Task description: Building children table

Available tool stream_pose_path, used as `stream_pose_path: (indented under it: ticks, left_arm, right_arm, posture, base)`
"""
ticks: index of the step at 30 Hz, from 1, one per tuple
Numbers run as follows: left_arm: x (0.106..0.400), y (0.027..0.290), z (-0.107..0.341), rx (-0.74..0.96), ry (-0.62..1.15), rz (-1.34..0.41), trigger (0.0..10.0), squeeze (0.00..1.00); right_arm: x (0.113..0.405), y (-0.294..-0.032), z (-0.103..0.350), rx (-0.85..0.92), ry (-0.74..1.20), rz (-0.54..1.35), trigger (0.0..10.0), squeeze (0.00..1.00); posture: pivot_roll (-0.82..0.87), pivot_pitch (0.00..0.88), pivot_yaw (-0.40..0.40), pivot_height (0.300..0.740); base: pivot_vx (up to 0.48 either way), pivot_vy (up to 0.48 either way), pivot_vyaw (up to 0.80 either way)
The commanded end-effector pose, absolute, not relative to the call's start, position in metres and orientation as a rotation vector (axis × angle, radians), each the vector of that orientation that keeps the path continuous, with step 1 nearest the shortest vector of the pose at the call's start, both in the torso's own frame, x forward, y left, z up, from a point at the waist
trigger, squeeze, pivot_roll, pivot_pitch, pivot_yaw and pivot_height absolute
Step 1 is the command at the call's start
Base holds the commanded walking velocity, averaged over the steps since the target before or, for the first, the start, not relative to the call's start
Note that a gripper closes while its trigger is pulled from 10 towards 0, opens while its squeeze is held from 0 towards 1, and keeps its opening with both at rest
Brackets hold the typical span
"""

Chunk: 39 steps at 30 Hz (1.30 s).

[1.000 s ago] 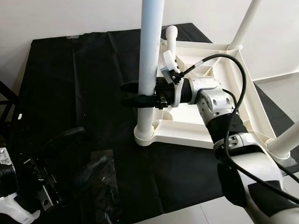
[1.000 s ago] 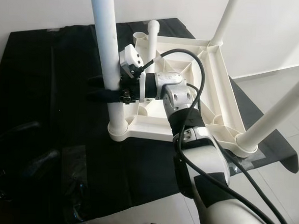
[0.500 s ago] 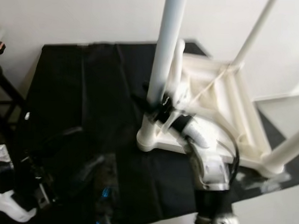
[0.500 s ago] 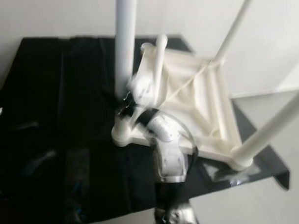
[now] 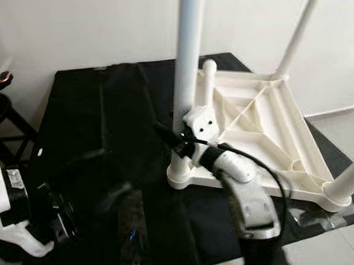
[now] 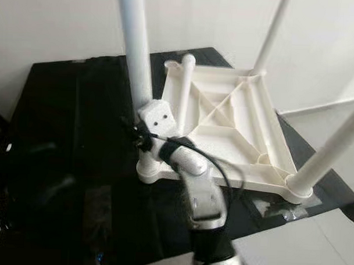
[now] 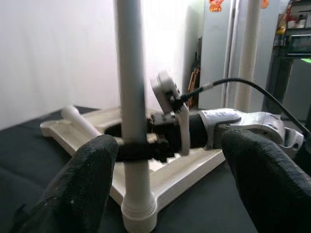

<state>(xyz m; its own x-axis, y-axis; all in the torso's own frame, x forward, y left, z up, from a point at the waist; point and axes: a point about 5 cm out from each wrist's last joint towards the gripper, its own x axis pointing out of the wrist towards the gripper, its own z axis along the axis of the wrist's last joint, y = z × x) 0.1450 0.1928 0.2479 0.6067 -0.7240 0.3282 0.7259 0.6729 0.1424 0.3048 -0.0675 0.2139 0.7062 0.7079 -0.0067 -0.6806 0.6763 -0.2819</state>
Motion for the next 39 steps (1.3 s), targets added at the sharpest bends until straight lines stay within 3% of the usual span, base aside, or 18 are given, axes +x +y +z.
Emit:
stream_pose_path:
  ticks: [1, 4, 6, 7, 9, 10, 13, 17, 27, 28, 29, 30, 39]
  left_arm:
    - [0.144, 0.191, 0.248, 0.006, -0.368, -0.850, 10.0, 0.00]
    - [0.144, 0.191, 0.248, 0.006, -0.369, -0.848, 10.0, 0.00]
    - [0.141, 0.190, 0.248, 0.004, -0.366, -0.843, 10.0, 0.00]
    - [0.140, 0.190, 0.248, 0.004, -0.360, -0.840, 10.0, 0.00]
    - [0.139, 0.190, 0.248, 0.004, -0.356, -0.838, 10.0, 0.00]
    - [0.137, 0.190, 0.248, 0.005, -0.352, -0.837, 10.0, 0.00]
    - [0.137, 0.190, 0.248, 0.005, -0.352, -0.837, 10.0, 0.00]
    - [0.127, 0.190, 0.250, 0.006, -0.334, -0.816, 10.0, 0.00]
    - [0.119, 0.191, 0.252, 0.014, -0.313, -0.804, 10.0, 0.00]
    - [0.118, 0.191, 0.253, 0.017, -0.309, -0.802, 10.0, 0.00]
    - [0.118, 0.191, 0.253, 0.017, -0.309, -0.802, 10.0, 0.00]
    - [0.117, 0.191, 0.254, 0.019, -0.306, -0.801, 10.0, 0.00]
    - [0.116, 0.190, 0.255, 0.016, -0.300, -0.801, 10.0, 0.00]
  right_arm:
    - [0.303, -0.061, 0.219, -0.268, -0.092, 0.844, 10.0, 1.00]
    - [0.306, -0.062, 0.226, -0.251, -0.108, 0.868, 10.0, 1.00]
    - [0.311, -0.063, 0.244, -0.245, -0.171, 1.078, 10.0, 1.00]
    - [0.314, -0.067, 0.252, -0.284, -0.209, 1.198, 10.0, 0.17]
    - [0.315, -0.070, 0.256, -0.317, -0.229, 1.270, 10.0, 0.17]
    - [0.318, -0.074, 0.259, -0.345, -0.230, 1.340, 10.0, 0.00]
    - [0.318, -0.074, 0.259, -0.345, -0.230, 1.340, 10.0, 0.00]
    - [0.340, -0.088, 0.268, -0.439, -0.143, 1.594, 10.0, 0.00]
    - [0.359, -0.095, 0.275, -0.343, -0.086, 1.575, 10.0, 0.00]
    - [0.361, -0.098, 0.275, -0.331, -0.073, 1.585, 2.4, 0.00]
    - [0.361, -0.098, 0.275, -0.331, -0.073, 1.585, 2.4, 0.00]
    - [0.362, -0.100, 0.274, -0.318, -0.061, 1.610, 0.0, 0.00]
    - [0.366, -0.103, 0.276, -0.321, -0.065, 1.671, 0.0, 0.00]
  posture:
    - [0.07, 0.150, -0.019, 0.740]
    - [0.08, 0.155, -0.025, 0.740]
    - [0.09, 0.166, -0.029, 0.740]
    - [0.10, 0.175, -0.029, 0.740]
    - [0.10, 0.175, -0.029, 0.740]
    - [0.12, 0.183, -0.033, 0.740]
    - [0.12, 0.183, -0.033, 0.740]
    - [0.15, 0.209, -0.041, 0.740]
    - [0.19, 0.238, -0.037, 0.740]
    - [0.20, 0.243, -0.036, 0.740]
    - [0.20, 0.243, -0.036, 0.740]
    - [0.20, 0.248, -0.037, 0.740]
    - [0.15, 0.251, -0.046, 0.740]
  base:
    - [0.000, 0.000, 0.00]
    - [0.000, 0.000, 0.00]
    - [0.000, 0.000, 0.00]
    - [0.000, 0.000, 0.00]
    - [0.000, 0.000, 0.00]
    - [0.000, 0.000, 0.00]
    - [0.000, 0.000, 0.00]
    - [0.000, 0.000, 0.00]
    - [0.000, 0.000, 0.00]
    - [0.000, 0.000, 0.00]
    - [0.000, 0.000, 0.00]
    - [0.000, 0.000, 0.00]
    - [0.000, 0.000, 0.00]
